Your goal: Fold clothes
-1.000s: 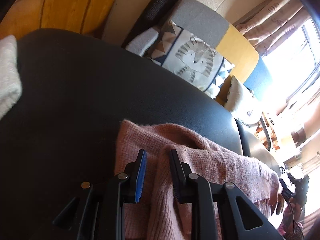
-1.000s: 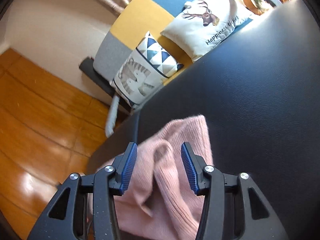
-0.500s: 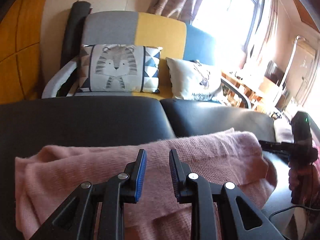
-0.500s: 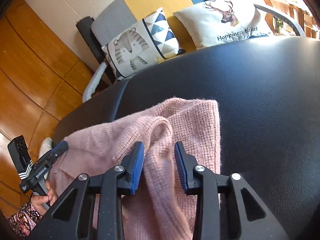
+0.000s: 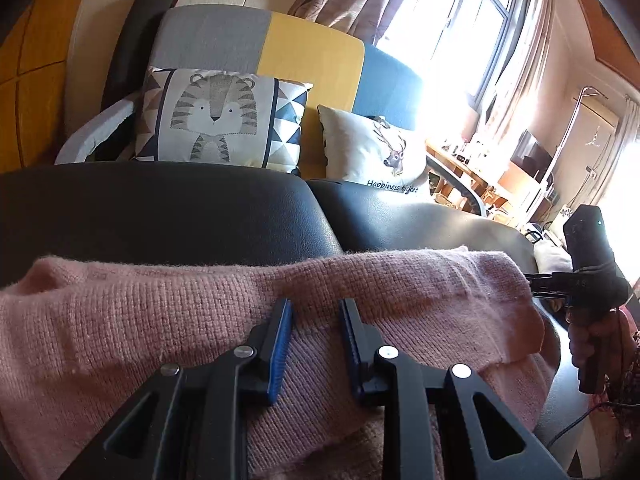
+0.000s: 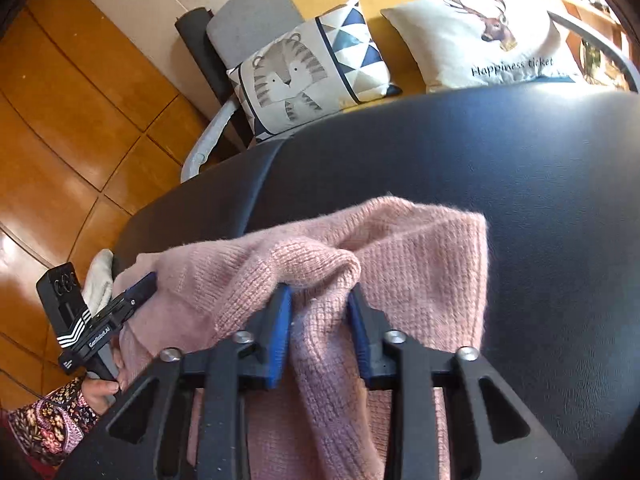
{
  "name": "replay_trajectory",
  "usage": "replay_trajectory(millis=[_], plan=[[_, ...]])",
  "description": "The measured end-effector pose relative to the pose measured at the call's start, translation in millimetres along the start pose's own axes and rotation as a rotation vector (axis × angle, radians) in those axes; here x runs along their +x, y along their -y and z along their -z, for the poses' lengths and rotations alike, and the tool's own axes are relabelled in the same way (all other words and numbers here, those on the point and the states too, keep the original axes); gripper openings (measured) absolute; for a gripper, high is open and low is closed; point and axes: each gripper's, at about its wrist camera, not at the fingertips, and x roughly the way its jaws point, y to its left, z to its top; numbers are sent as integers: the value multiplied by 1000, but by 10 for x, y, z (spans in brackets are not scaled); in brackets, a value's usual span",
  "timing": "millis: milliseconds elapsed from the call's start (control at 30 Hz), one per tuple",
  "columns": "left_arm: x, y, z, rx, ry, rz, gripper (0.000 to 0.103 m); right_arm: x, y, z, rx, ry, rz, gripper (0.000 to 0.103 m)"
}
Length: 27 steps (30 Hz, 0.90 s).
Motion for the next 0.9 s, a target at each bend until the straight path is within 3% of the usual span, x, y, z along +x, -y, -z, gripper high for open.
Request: replay_trajectory(millis=[67,267,333,400,467,667,733,833,900], plan=[[-18,-4,5,-3,8,0,25,-97,-52,-49,-26,42,72,10],[-73,-20,32,-15,30,5,25,-403,255,-112,104,199,208,1],[-41,-40,26,-23,16,16,25,-359,428,-123,174,180,179,2],[-39,-66,28,-33,17,30,25,-435,480,-50,212,203,61,5],[-37,-81,30,-38,18,35,25,-563,355,56,156,220,-2,5],[-50,20,-32,-9,-2,-20,25,-429,-306,375,-229,8,66,5],[-160,87,-93,-33,29,19,25,-239,-386,393,-305,-56,126,5],[-355,145,-175,-75,143,84,25,-56,-397,346,-321,-89,122,5],[-308,201,-205,-29,142,43,25,22,-369,231,-284,-58,123,5]])
